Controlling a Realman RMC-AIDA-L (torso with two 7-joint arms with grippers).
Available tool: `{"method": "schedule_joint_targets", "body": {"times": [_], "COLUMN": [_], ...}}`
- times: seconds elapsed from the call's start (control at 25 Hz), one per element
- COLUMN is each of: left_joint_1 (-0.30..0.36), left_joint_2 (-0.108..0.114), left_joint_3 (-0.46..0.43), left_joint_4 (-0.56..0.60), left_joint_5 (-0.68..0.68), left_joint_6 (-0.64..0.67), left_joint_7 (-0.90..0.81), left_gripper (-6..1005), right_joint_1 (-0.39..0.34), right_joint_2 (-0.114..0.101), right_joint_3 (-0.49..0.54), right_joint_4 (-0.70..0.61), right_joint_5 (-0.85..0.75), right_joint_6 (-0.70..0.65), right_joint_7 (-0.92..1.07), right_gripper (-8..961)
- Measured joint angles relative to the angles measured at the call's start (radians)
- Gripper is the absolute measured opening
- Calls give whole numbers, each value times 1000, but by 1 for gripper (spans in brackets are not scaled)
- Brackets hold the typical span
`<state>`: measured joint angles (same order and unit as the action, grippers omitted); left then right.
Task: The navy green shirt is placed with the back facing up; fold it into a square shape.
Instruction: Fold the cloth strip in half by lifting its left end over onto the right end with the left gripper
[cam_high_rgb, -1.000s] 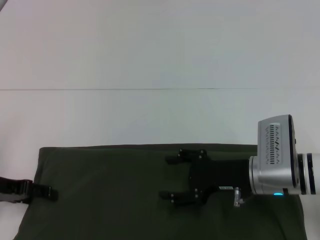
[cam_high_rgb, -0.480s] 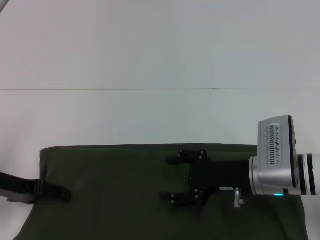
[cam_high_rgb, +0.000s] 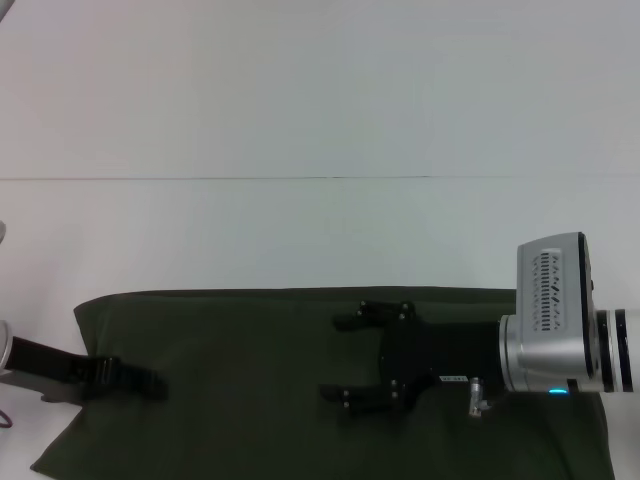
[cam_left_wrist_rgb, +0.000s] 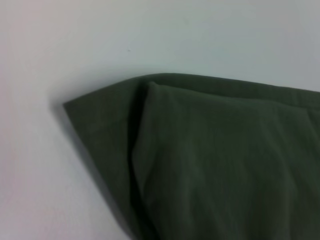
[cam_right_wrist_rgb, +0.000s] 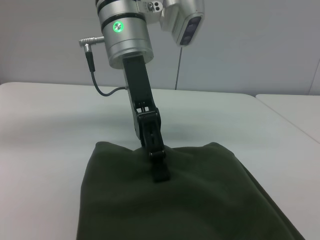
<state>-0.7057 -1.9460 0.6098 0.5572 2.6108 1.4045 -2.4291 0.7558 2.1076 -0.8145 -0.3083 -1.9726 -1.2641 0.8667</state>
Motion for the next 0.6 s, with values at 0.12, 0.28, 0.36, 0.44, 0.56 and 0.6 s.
{"method": "schedule_joint_targets", "body": {"times": [0.12, 0.28, 0.36, 0.44, 0.56, 0.6], "left_joint_1": [4, 8, 8, 6, 4, 4], "left_joint_2": [4, 11, 12, 12, 12, 12], "left_joint_3": [-6, -15, -14, -12, -9, -9], "left_joint_4": [0, 2, 2, 3, 3, 3], "left_joint_5": [-3, -14, -15, -15, -15, -15], "left_joint_6": [-13, -14, -14, -14, -13, -13], "left_joint_7": [-28, -40, -38, -37, -35, -35], "left_gripper": [815, 676, 568, 423, 357, 335], "right_joint_1": [-1, -1, -1, 0, 2, 2], "right_joint_2": [0, 0, 0, 0, 0, 0], "right_joint_3": [0, 1, 2, 2, 2, 2], "right_joint_4": [0, 0, 0, 0, 0, 0], "right_joint_5": [0, 0, 0, 0, 0, 0], "right_joint_6": [0, 0, 0, 0, 0, 0], "right_joint_7": [0, 0, 0, 0, 0, 0], "right_gripper": [879, 879, 879, 878, 878, 878]}}
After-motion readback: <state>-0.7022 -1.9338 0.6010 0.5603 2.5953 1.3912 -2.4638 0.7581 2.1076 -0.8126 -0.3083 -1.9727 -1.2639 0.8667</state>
